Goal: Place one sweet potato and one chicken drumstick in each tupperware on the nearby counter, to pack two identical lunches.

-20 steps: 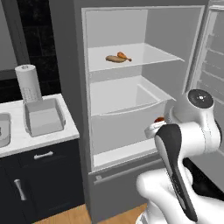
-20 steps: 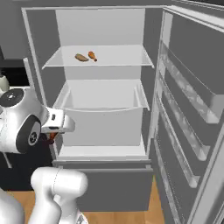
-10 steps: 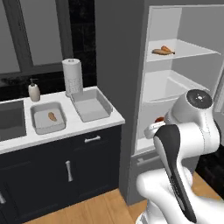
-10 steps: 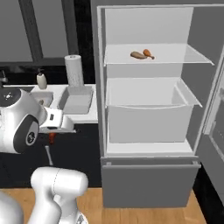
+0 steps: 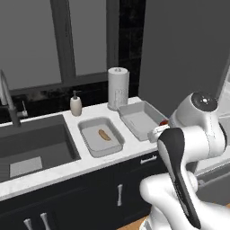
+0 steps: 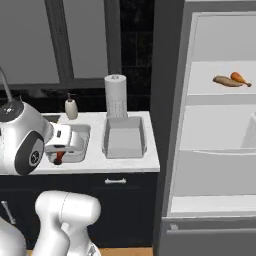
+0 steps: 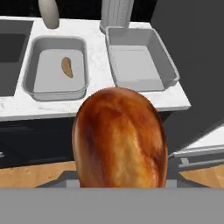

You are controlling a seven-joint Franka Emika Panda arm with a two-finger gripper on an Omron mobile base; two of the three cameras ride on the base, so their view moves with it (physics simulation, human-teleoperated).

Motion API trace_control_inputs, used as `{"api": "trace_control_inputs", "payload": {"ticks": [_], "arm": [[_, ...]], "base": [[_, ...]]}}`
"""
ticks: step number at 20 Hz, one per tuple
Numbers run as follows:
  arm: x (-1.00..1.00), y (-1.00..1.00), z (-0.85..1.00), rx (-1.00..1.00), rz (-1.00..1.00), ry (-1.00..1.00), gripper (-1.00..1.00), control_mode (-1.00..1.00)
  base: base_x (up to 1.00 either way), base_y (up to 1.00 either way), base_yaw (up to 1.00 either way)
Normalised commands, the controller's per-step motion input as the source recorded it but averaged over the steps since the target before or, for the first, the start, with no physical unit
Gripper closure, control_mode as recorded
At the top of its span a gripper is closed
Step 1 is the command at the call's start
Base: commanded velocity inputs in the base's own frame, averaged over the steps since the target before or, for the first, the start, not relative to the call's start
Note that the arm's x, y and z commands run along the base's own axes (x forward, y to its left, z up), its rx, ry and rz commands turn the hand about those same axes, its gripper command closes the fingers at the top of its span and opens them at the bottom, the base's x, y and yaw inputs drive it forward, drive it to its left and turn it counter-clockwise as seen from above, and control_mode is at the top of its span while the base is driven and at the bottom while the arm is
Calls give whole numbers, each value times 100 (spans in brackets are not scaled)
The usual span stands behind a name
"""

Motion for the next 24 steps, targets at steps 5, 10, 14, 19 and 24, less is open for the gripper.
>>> {"api": "trace_control_inputs", "payload": {"ticks": [5,10,14,19,24], "arm": [[0,0,0,0,0,0,100,100],[56,60,-45,-3,0,6,100,-100],[93,70,-76,0,0,22,100,-100],[100,58,-83,1,1,25,100,-100],[99,7,-70,8,2,15,100,-100]], "base": [[100,100,-7],[40,40,-2],[0,0,0],[0,0,0],[0,0,0]]}}
